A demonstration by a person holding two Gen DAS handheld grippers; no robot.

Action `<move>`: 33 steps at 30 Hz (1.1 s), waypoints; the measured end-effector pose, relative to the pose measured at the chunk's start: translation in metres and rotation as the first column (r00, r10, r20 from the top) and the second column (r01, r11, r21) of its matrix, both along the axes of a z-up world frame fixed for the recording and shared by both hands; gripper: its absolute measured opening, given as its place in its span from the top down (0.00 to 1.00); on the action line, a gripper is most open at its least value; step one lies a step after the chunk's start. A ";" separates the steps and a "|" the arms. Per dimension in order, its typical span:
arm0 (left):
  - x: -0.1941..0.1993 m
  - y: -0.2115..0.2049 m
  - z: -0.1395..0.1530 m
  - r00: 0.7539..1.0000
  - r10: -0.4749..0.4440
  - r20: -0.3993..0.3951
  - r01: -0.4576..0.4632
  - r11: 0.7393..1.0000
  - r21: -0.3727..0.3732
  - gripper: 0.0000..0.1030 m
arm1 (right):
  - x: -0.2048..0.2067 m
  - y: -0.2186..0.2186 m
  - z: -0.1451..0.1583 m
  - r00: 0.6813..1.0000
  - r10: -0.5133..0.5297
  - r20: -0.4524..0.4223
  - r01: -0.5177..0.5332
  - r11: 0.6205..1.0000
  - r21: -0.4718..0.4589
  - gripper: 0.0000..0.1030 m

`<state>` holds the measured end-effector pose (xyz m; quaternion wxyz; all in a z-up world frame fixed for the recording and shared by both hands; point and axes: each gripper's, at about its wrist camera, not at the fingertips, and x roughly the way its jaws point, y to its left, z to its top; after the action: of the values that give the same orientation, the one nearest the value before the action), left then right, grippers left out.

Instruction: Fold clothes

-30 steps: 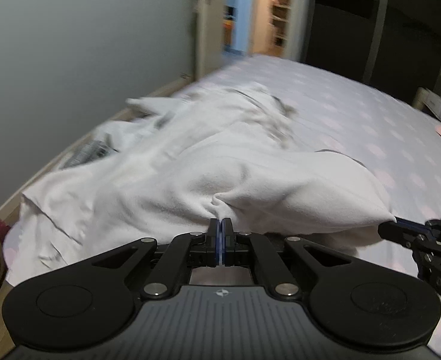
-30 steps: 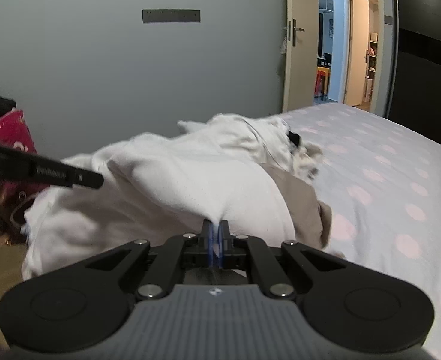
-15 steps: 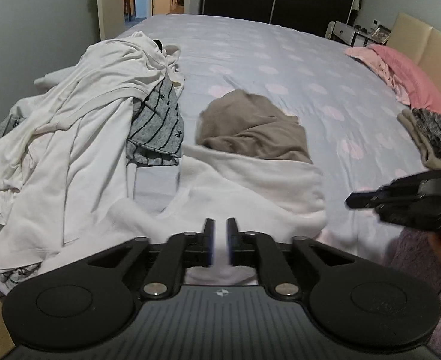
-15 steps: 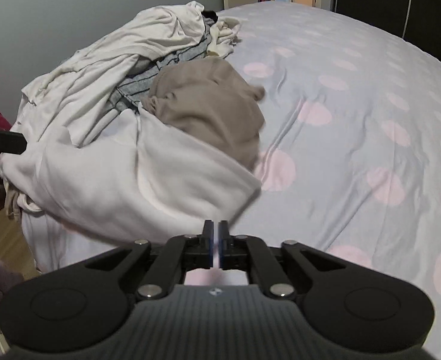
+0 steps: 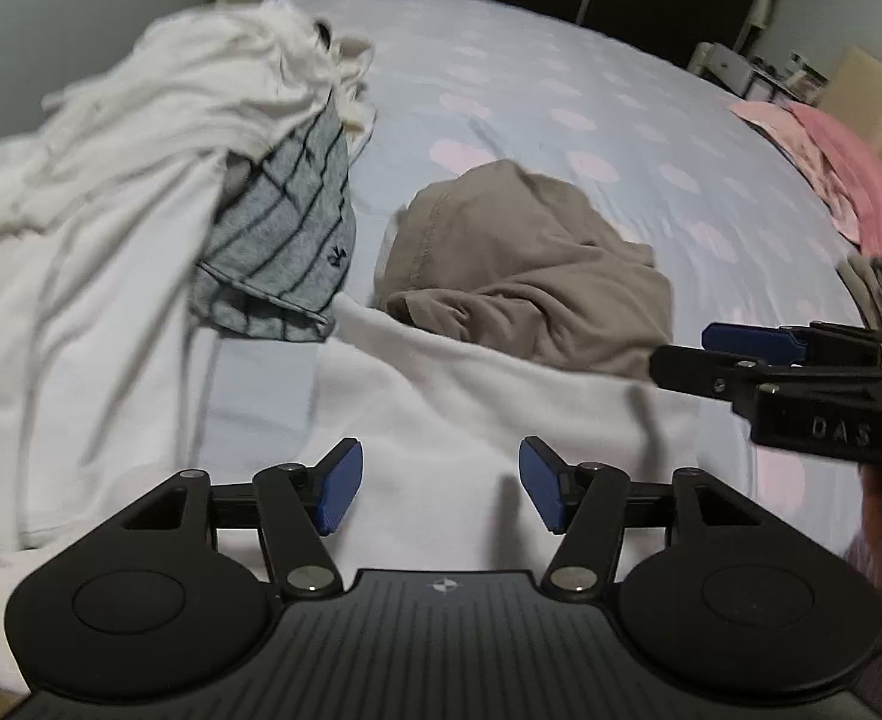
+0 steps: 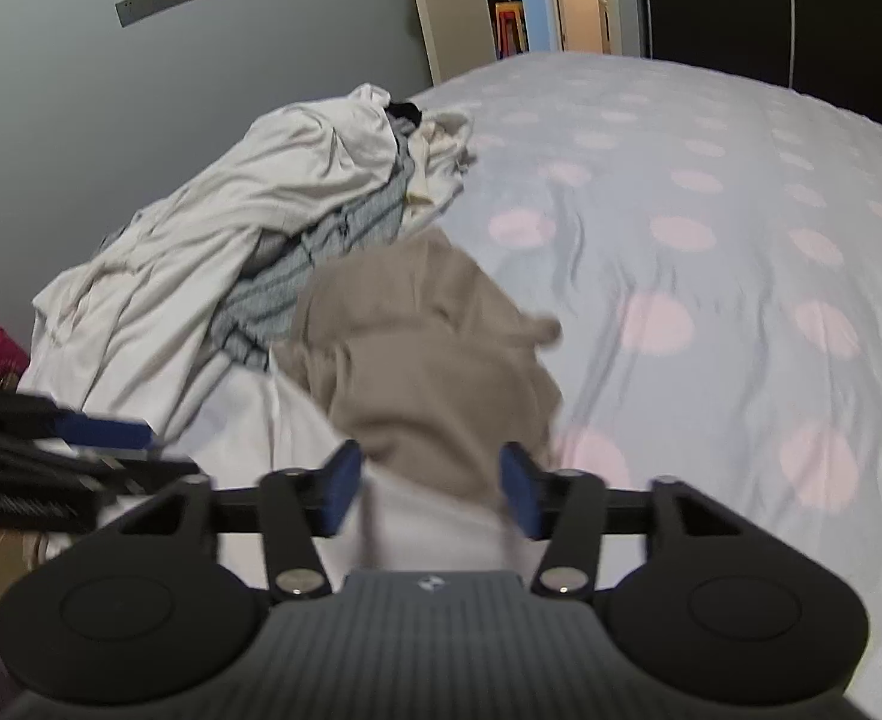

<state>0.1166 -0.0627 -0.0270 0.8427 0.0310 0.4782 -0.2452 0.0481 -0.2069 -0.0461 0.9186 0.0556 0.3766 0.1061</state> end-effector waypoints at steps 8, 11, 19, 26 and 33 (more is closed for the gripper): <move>0.023 -0.013 -0.036 0.987 0.099 -0.125 -0.092 0.994 0.061 0.75 | 0.035 0.010 -0.028 1.000 0.002 -0.011 -0.003 0.999 -0.036 0.63; 0.017 -0.009 -0.029 0.990 0.109 -0.091 -0.103 0.993 0.064 0.93 | 0.031 0.004 -0.029 1.000 -0.005 0.014 0.005 1.000 -0.012 0.74; 0.001 0.019 0.043 0.979 0.177 0.101 -0.178 0.984 -0.001 0.94 | 0.020 -0.013 0.010 0.991 -0.067 0.114 0.071 0.997 -0.031 0.93; 0.012 0.048 0.157 0.905 0.246 0.347 -0.246 0.968 -0.045 0.94 | 0.010 -0.029 0.084 0.957 -0.095 0.275 0.129 0.985 -0.111 0.94; 0.031 0.100 0.267 0.747 0.361 0.558 -0.396 0.916 -0.062 0.94 | 0.010 -0.050 0.158 0.879 -0.184 0.439 0.284 0.943 -0.173 0.95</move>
<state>0.1475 0.0377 0.2404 0.9757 0.0291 0.2143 -0.0347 0.0580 -0.2567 0.1119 0.9837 -0.0306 0.1720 -0.0417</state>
